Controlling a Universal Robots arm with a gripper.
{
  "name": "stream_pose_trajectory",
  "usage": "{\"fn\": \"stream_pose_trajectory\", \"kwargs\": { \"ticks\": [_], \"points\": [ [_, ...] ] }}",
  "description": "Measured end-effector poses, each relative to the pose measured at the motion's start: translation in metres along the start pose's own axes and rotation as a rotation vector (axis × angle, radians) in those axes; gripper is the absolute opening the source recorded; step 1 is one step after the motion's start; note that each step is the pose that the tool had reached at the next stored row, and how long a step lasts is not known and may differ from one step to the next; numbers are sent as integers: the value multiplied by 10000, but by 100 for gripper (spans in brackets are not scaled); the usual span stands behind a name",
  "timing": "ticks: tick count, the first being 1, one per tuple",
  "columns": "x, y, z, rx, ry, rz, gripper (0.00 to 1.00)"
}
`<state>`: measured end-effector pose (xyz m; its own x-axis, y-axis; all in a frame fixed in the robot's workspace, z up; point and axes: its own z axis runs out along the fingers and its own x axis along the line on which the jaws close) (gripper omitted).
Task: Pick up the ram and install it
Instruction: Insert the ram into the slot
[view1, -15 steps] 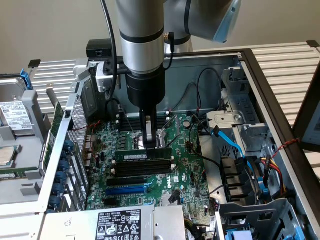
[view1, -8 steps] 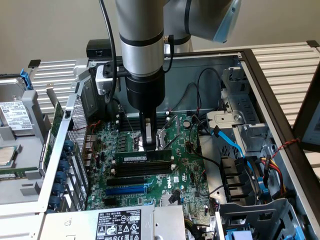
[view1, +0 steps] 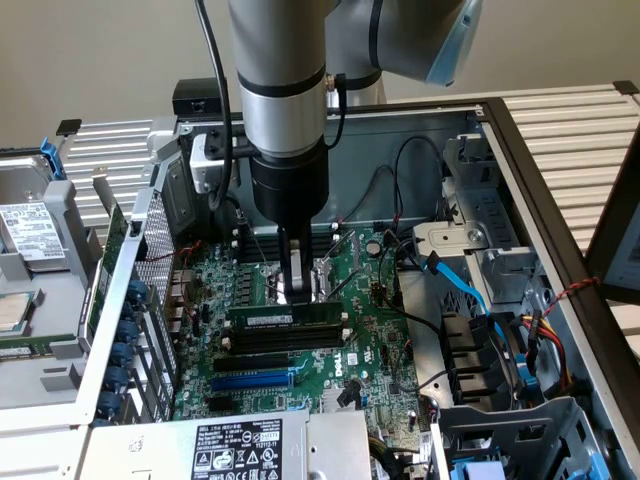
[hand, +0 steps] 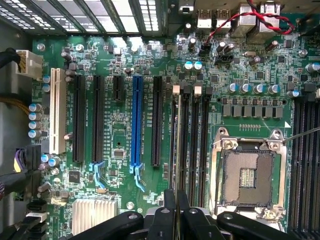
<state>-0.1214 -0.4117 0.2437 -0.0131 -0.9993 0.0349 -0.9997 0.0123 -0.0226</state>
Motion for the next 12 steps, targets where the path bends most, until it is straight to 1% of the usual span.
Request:
{"fn": "stream_pose_trajectory", "kwargs": {
  "ticks": [5, 12],
  "points": [
    [0, 0, 4, 12, -4, -74, 13],
    [-1, 4, 28, 14, -3, -92, 13]
  ]
}}
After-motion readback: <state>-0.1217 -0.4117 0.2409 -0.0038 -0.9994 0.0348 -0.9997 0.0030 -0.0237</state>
